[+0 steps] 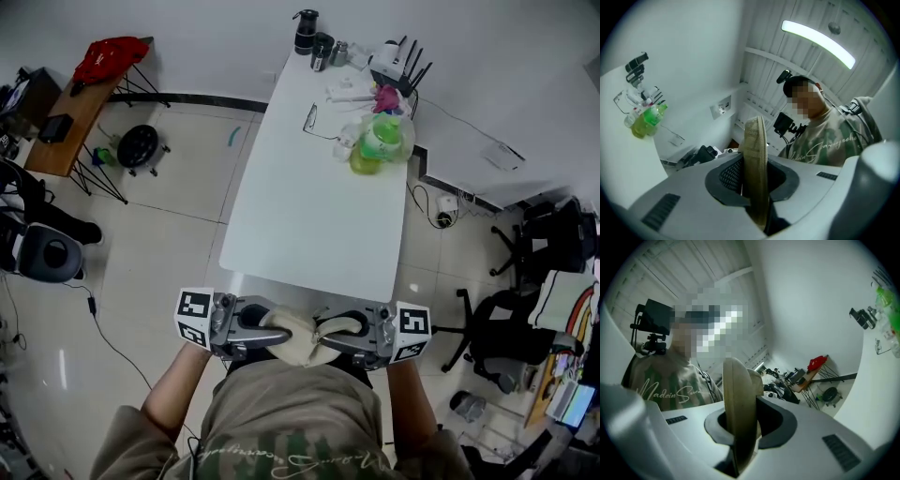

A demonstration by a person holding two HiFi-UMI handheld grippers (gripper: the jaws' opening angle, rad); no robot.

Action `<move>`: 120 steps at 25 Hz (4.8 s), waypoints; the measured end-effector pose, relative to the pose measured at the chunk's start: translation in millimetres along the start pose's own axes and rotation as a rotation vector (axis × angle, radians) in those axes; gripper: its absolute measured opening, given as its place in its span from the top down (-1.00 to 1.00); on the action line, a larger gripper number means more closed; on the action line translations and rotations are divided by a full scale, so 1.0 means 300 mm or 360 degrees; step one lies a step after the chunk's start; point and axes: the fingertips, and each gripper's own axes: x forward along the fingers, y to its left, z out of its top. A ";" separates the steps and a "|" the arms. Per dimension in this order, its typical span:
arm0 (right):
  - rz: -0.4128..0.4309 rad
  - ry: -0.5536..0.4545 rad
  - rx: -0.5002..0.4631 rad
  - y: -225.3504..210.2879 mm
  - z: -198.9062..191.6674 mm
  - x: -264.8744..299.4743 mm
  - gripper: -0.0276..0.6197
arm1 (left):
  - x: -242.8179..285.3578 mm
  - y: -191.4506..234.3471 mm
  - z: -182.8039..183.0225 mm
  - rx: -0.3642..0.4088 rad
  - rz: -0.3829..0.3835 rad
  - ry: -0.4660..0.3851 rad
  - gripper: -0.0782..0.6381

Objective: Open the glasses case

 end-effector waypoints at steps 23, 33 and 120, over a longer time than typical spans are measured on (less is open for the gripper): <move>-0.0365 -0.0235 0.0273 -0.539 0.122 -0.547 0.72 | 0.182 0.494 0.070 0.0014 0.0378 -0.0132 0.35; -0.0957 -0.0015 0.0491 -1.061 0.026 -0.671 0.72 | 0.035 0.645 0.115 0.0123 0.0870 -0.0121 0.36; -0.1074 -0.0435 -0.0460 -0.460 0.141 -0.297 0.89 | -0.081 0.331 0.095 0.0376 0.0791 -0.0332 0.77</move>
